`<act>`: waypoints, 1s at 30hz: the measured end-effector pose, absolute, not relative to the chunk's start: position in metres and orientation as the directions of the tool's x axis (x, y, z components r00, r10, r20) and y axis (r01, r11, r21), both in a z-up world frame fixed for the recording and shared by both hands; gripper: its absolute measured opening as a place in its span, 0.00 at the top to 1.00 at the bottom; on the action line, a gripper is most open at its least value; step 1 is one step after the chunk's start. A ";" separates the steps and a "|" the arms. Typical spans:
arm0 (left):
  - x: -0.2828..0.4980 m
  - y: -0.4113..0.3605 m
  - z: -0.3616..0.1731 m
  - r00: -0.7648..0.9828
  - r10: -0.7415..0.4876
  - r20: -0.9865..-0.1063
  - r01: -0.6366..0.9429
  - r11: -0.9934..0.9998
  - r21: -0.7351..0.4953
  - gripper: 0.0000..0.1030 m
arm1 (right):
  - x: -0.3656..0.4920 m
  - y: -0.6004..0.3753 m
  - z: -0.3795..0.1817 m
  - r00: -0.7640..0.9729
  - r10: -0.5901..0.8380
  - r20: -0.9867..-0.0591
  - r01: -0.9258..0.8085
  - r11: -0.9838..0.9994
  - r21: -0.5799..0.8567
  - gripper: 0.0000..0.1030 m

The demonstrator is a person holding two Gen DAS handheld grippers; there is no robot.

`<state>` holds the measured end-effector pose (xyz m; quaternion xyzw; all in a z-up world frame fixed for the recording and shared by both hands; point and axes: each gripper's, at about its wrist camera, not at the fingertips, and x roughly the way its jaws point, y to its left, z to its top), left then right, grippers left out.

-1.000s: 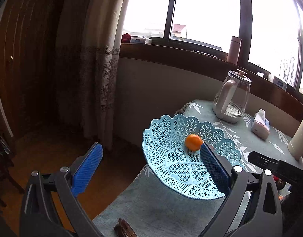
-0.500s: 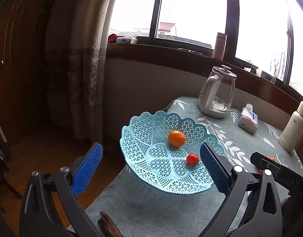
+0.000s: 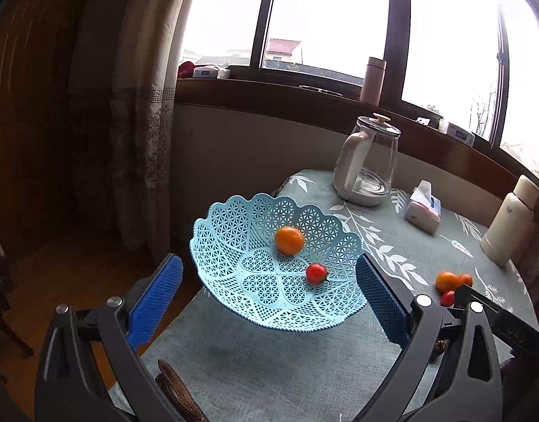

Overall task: Organize fruits
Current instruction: 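Move the right tool back to the mandarin while the left tool returns to the fruit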

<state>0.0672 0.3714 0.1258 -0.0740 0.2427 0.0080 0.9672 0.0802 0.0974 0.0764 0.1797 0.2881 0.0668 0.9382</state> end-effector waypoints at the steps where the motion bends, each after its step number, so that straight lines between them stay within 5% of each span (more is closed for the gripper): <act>1: 0.067 0.368 0.126 0.881 -0.026 -0.473 -0.044 0.990 -0.136 0.03 | 0.077 0.091 0.075 0.827 0.219 -0.517 -0.009 0.926 0.378 0.37; 30: 0.071 0.244 0.084 0.767 -0.247 -0.592 0.214 0.968 -0.128 0.03 | 0.026 -0.012 0.023 0.759 0.093 -0.645 0.167 0.929 0.330 0.38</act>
